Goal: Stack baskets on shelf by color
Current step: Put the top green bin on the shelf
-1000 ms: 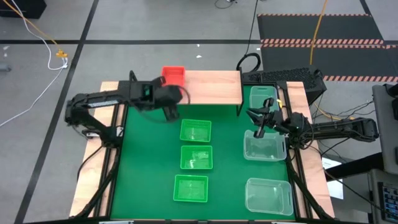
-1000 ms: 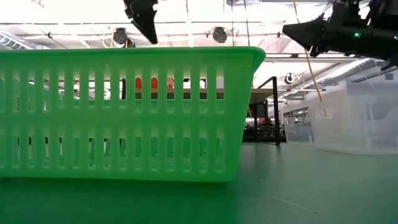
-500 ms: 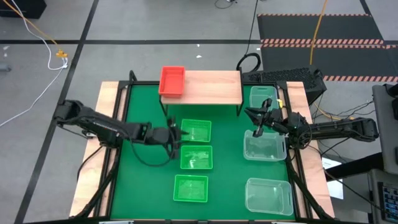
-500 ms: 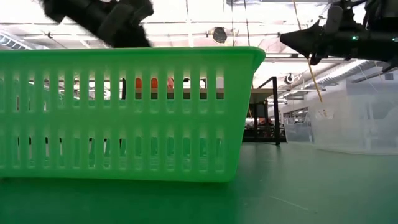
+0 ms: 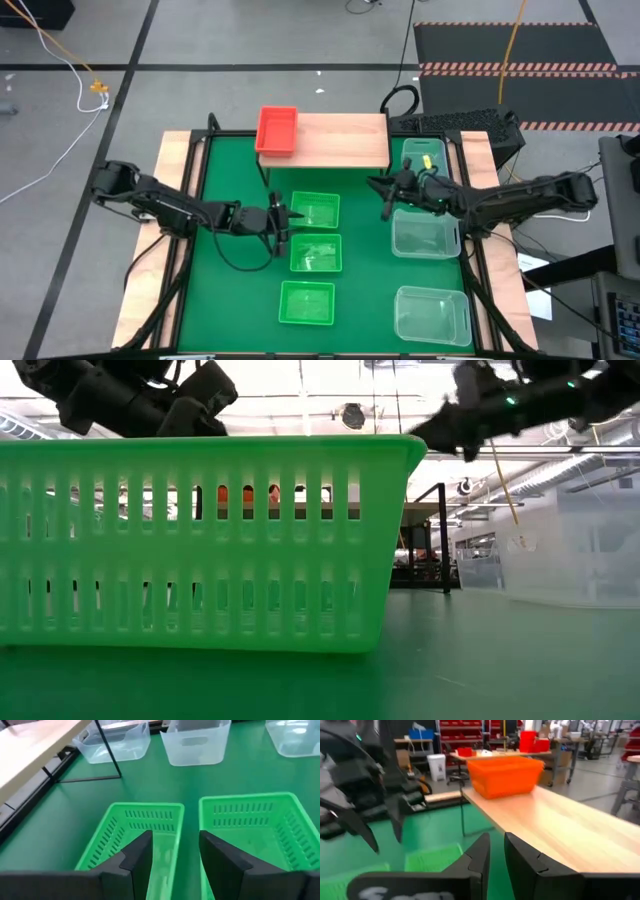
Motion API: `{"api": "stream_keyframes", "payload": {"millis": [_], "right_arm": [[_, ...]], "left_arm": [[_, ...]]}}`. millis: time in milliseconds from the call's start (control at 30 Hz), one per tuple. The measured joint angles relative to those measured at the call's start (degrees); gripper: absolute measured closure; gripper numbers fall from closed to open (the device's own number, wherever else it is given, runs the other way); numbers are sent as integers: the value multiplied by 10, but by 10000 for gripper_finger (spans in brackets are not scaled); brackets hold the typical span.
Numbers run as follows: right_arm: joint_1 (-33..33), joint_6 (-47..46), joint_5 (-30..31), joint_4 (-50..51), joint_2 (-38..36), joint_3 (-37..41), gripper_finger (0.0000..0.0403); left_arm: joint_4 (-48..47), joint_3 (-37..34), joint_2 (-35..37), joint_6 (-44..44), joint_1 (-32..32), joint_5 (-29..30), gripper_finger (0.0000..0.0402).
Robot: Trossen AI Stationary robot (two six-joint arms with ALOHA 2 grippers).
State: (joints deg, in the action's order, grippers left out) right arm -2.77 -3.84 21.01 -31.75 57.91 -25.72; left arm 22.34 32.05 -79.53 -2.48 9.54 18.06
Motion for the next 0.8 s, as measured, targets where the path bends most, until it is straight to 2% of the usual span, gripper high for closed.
{"api": "stream_keyframes", "payload": {"millis": [100, 233, 300, 533, 667, 800], "right_arm": [[9, 1, 0, -18, 36, -19, 353], [20, 0, 0, -58, 65, -20, 353], [26, 0, -1, -57, 75, -20, 353], [33, 2, -1, -56, 87, -20, 353], [33, 4, -1, -48, 83, -20, 353], [33, 0, -1, -32, 83, -20, 353]], "left_arm": [[-2, 0, 0, 35, -16, -1, 238], [-25, 0, 0, 151, -70, -33, 238], [-59, 0, 0, 116, -83, -67, 238], [-141, 0, 0, -71, -79, -80, 238], [-202, 6, 1, -112, -79, -90, 238], [-309, 54, 5, -151, -79, -90, 238]]}}
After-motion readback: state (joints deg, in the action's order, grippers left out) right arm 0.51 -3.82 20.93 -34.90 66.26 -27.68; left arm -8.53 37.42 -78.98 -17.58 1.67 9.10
